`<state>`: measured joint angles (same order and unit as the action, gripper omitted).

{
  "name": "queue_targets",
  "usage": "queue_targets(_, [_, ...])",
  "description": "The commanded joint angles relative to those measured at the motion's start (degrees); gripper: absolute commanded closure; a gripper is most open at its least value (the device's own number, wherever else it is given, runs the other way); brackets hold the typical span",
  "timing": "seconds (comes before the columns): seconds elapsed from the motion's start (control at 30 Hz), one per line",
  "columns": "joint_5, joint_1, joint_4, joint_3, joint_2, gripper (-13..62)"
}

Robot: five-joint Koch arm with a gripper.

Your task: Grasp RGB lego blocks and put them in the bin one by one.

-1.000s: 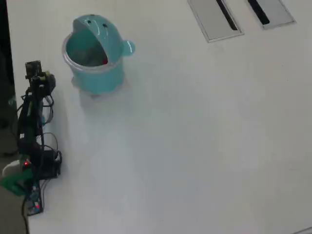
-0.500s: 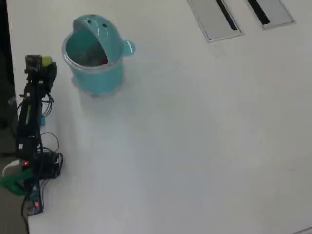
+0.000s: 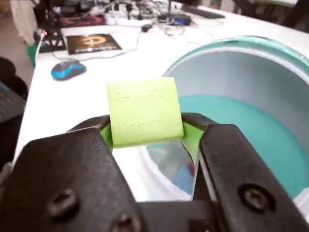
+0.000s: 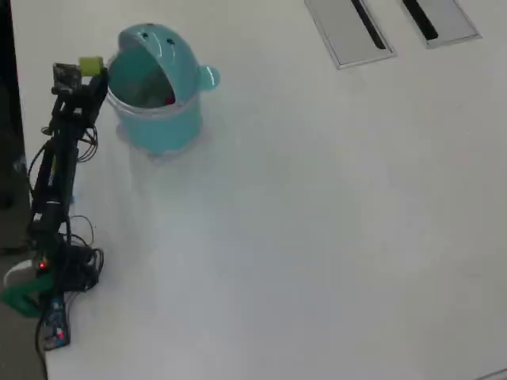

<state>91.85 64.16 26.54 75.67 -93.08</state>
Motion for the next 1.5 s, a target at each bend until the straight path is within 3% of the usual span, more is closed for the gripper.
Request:
queue_targets(0.0, [0.5,-0.5,-3.0,-6.1,0.1,39.4])
queue_targets(0.3, [0.7,-2.8,-3.4,-18.5,13.2,39.5])
queue_targets(0.6, [3.3,-6.2,-4.6,-18.1,14.9,38.8])
queue_targets(0.7, [6.2,-6.2,-6.1,-18.0,15.8,31.7])
queue_targets(0.87, [13.4,-6.1,-6.3,-17.2,15.6,20.7])
queue_targets(1.47, [13.8,1.3,-4.8,-6.3,2.3,20.7])
